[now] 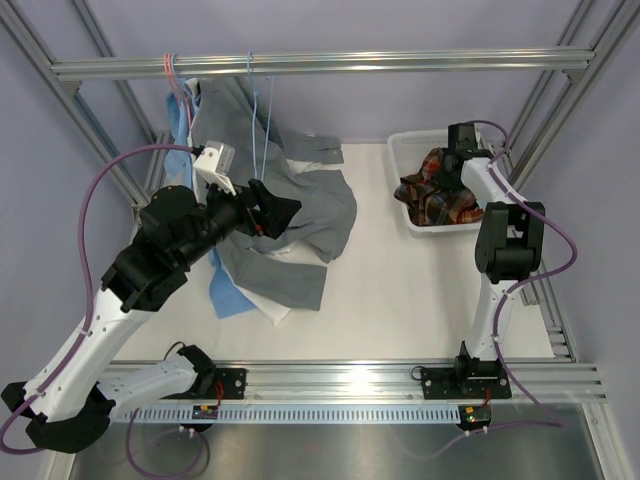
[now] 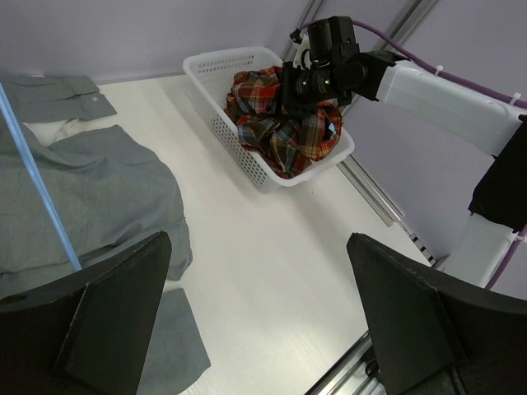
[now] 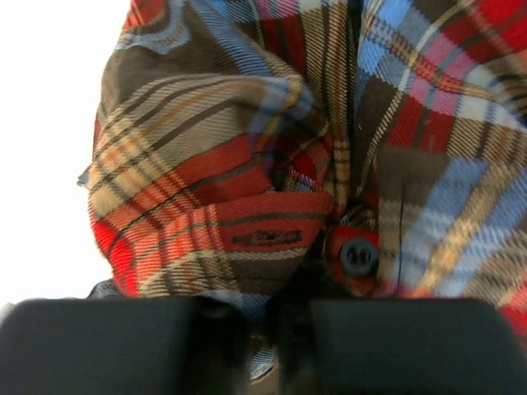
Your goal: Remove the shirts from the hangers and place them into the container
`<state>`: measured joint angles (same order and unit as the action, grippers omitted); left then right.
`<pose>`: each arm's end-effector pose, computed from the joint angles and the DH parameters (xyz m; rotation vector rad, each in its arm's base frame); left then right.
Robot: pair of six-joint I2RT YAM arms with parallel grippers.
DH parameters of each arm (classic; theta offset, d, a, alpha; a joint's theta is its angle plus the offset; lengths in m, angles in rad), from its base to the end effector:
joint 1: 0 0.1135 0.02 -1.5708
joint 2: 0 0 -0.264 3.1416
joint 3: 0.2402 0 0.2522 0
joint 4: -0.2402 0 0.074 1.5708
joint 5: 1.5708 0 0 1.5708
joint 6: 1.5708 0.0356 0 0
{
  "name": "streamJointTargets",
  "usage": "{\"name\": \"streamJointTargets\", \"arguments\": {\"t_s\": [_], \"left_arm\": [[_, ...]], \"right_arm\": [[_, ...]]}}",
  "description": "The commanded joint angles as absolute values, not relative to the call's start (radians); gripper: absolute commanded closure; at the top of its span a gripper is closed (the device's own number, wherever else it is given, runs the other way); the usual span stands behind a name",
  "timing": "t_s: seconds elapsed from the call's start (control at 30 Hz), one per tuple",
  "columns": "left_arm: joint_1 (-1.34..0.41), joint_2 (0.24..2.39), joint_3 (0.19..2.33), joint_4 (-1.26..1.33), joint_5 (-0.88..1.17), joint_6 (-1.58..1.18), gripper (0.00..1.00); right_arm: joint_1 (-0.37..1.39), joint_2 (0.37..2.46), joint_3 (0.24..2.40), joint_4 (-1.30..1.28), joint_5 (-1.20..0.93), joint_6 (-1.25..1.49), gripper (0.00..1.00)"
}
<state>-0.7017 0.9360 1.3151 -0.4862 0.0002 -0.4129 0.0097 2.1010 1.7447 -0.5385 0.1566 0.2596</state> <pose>0.1358 -0.1148 0.4607 0.2518 1.7301 -0.8307 0.4723 -0.0010 0.2269 0.3725 2.4235 -0.0749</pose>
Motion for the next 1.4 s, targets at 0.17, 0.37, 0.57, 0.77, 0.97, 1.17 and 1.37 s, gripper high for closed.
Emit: {"name": "streamJointTargets", "arguments": {"t_s": [0.17, 0.37, 0.57, 0.77, 0.97, 1.17, 1.37], "left_arm": [[-0.706, 0.945, 1.286, -0.453, 0.005, -0.410, 0.04], [-0.706, 0.968, 1.233, -0.379, -0.052, -0.411, 0.02], [-0.704, 0.992, 1.186, -0.319, -0.097, -0.397, 0.01], [-0.706, 1.012, 1.181, -0.301, -0.106, -0.400, 0.01], [-0.706, 1.017, 1.180, -0.307, -0.120, -0.387, 0.01], [-0.706, 1.009, 1.181, -0.327, -0.130, -0.396, 0.01], [-0.706, 0.999, 1.170, -0.360, -0.186, -0.408, 0.01]], "right_arm": [[0.008, 1.864, 1.527, -0.301, 0.111, 0.203, 0.20], [0.018, 1.653, 1.427, -0.195, 0.103, 0.183, 0.08], [0.035, 1.571, 1.471, -0.271, 0.068, 0.183, 0.01], [0.113, 1.436, 1.428, -0.336, 0.118, 0.206, 0.00], [0.207, 1.238, 1.355, -0.416, 0.161, 0.250, 0.00], [0.227, 1.029, 1.247, -0.429, 0.069, 0.297, 0.01], [0.244, 0.927, 1.186, -0.476, 0.080, 0.281, 0.01]]}}
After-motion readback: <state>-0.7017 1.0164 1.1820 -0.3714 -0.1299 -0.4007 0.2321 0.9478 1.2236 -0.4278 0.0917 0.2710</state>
